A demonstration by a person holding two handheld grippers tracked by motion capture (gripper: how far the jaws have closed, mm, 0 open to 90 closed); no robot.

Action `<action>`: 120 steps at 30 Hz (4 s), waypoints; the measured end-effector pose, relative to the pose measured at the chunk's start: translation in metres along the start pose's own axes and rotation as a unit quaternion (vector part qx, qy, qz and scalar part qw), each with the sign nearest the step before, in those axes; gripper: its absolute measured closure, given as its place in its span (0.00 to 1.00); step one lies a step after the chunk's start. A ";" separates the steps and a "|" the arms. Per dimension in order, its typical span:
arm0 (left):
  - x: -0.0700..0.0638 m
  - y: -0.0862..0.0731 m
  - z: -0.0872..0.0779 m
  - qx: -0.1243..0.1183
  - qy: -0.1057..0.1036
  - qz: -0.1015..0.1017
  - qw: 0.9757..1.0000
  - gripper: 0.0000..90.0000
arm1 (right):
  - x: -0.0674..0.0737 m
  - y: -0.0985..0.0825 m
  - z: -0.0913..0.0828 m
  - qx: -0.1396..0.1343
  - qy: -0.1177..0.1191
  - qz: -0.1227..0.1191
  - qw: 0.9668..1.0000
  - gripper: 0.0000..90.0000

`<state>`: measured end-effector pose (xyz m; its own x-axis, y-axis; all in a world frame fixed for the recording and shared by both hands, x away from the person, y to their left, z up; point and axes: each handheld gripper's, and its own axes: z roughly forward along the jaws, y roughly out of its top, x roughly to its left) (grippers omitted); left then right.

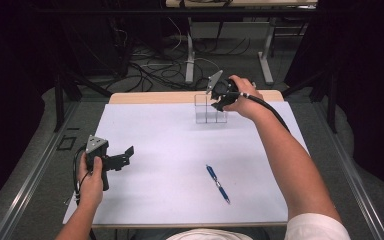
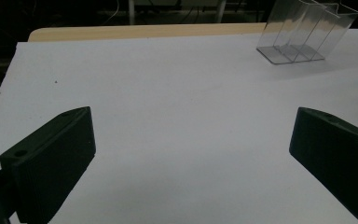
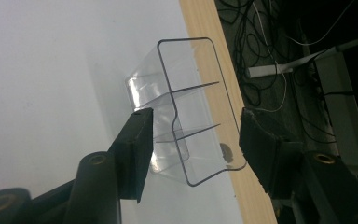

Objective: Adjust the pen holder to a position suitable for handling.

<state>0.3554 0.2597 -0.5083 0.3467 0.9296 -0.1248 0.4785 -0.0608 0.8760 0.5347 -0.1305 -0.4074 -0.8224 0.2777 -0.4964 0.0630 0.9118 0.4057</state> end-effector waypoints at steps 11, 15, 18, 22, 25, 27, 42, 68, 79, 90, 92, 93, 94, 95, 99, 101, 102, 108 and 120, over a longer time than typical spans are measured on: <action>0.000 -0.001 -0.001 0.001 0.001 -0.003 1.000 0.00 | 0.001 0.003 0.035 0.026 0.039 -0.034 0.998 0.59; 0.000 -0.001 0.000 0.001 -0.001 -0.005 1.000 0.00 | 0.001 0.005 0.043 0.039 0.049 -0.040 0.997 0.62; 0.001 -0.001 -0.001 0.000 -0.001 -0.007 1.000 0.00 | 0.001 0.005 0.050 0.045 0.055 -0.049 0.996 0.65; 0.001 -0.001 -0.001 0.000 -0.001 -0.008 1.000 0.00 | 0.002 0.004 0.057 0.049 0.059 -0.053 0.996 0.67; 0.002 -0.001 -0.001 -0.001 -0.002 -0.010 1.000 0.00 | 0.001 0.003 0.060 0.053 0.064 -0.053 0.995 0.68; 0.002 -0.001 -0.001 0.000 -0.003 -0.011 1.000 0.00 | 0.001 0.003 0.062 0.055 0.066 -0.053 0.995 0.69; 0.001 -0.001 -0.002 -0.004 -0.007 -0.014 1.000 0.00 | 0.003 0.004 0.066 0.052 0.073 -0.044 0.995 0.86; 0.000 -0.001 -0.001 -0.001 -0.009 -0.014 1.000 0.00 | 0.012 0.006 0.055 0.066 0.126 -0.060 0.988 0.99; -0.002 -0.001 0.000 0.000 -0.007 -0.012 1.000 0.00 | 0.026 0.016 0.043 0.062 0.143 -0.081 0.985 0.98; -0.002 -0.001 0.000 0.001 -0.005 -0.013 1.000 0.00 | 0.047 0.033 0.032 0.059 0.170 -0.086 0.980 0.98; -0.001 -0.001 0.000 0.001 -0.005 -0.011 1.000 0.00 | 0.050 0.033 0.033 0.044 0.164 -0.080 0.982 0.98; -0.002 -0.001 0.000 0.001 -0.004 -0.012 1.000 0.00 | 0.052 0.033 0.034 0.036 0.162 -0.077 0.983 0.98; -0.002 -0.001 0.000 0.001 -0.004 -0.012 1.000 0.00 | 0.052 0.035 0.032 0.046 0.169 -0.082 0.981 0.98; -0.001 -0.001 0.000 0.002 -0.004 -0.010 1.000 0.00 | 0.052 0.037 0.030 0.060 0.179 -0.084 0.978 0.98; -0.001 -0.002 0.001 0.002 -0.004 -0.011 1.000 0.00 | 0.055 0.039 0.028 0.060 0.184 -0.082 0.978 0.98; -0.002 -0.002 0.001 0.002 -0.003 -0.010 1.000 0.00 | 0.058 0.040 0.027 0.058 0.189 -0.080 0.977 0.98; -0.002 -0.002 0.001 0.002 -0.003 -0.010 1.000 0.00 | 0.058 0.040 0.027 0.058 0.189 -0.080 0.977 0.98; -0.002 -0.002 0.001 0.003 -0.002 -0.010 1.000 0.00 | 0.063 0.044 0.024 0.056 0.205 -0.077 0.974 0.98; -0.002 -0.002 0.002 0.005 -0.003 -0.009 1.000 0.00 | 0.070 0.050 0.029 0.063 0.222 -0.082 0.970 0.98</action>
<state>0.3549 0.2574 -0.5107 0.3421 0.9287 -0.1435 0.4930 -0.0474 0.8687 0.4961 -0.0566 -0.4439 -0.9876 -0.0064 -0.1566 -0.0442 0.9700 0.2391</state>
